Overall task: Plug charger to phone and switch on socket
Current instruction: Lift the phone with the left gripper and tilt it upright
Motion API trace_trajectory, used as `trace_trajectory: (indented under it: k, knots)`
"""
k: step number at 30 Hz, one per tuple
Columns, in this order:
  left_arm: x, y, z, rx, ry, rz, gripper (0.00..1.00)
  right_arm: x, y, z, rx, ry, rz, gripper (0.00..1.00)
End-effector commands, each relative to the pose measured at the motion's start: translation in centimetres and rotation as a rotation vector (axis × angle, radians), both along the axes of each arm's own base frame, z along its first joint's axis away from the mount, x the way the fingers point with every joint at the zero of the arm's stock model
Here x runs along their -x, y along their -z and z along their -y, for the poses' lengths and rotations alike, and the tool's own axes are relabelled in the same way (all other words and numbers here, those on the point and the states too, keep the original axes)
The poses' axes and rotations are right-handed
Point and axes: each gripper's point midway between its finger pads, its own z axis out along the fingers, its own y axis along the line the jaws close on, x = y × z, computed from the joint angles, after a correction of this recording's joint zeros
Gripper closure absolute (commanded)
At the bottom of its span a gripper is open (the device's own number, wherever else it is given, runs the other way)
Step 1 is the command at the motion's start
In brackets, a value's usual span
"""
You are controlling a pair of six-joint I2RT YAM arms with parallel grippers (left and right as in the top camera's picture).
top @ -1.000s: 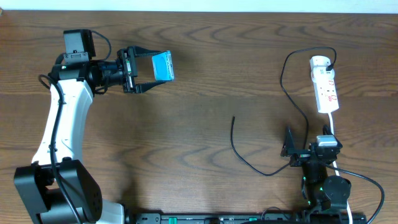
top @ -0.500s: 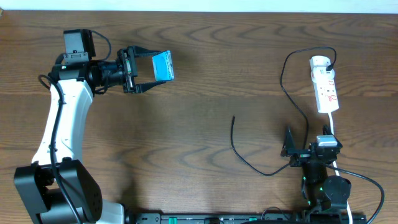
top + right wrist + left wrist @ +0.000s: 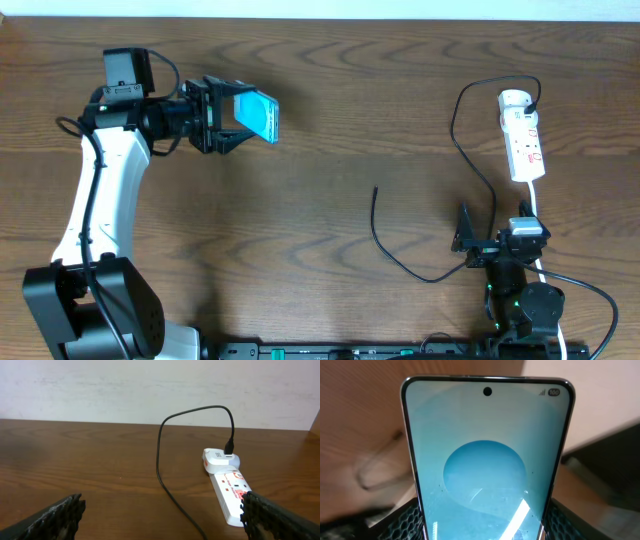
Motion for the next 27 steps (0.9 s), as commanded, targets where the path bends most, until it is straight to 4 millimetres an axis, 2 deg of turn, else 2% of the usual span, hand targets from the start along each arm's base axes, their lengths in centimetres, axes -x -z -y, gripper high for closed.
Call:
trace_trajectory:
  k: [1,4,9,14,24,27]
  knots:
    - [-0.2,2.1,-1.4,-0.279,0.066,0.129,0.93,0.0,0.0,-0.1,-0.01,-0.002,0.001,0.01]
    - [1.4,5.3,-3.2,-0.494,0.069,0.023,0.93,0.0,0.0,-0.1,-0.01,-0.003,0.001,0.01]
    - [3.7,7.8,-5.0,-0.74,0.118,-0.071,0.93,0.0,0.0,-0.1,-0.01,-0.002,0.001,0.01]
    - [4.7,8.6,-5.7,-0.88,0.166,-0.094,0.93,0.0,0.0,-0.1,-0.01,-0.002,0.001,0.01]
    - [5.5,9.5,-6.1,-0.928,0.192,-0.119,0.93,0.0,0.0,-0.1,-0.01,-0.003,0.001,0.01]
    - [5.8,9.6,-6.1,-0.929,0.2,-0.129,0.93,0.0,-1.0,-0.2,-0.011,-0.007,0.044,0.01]
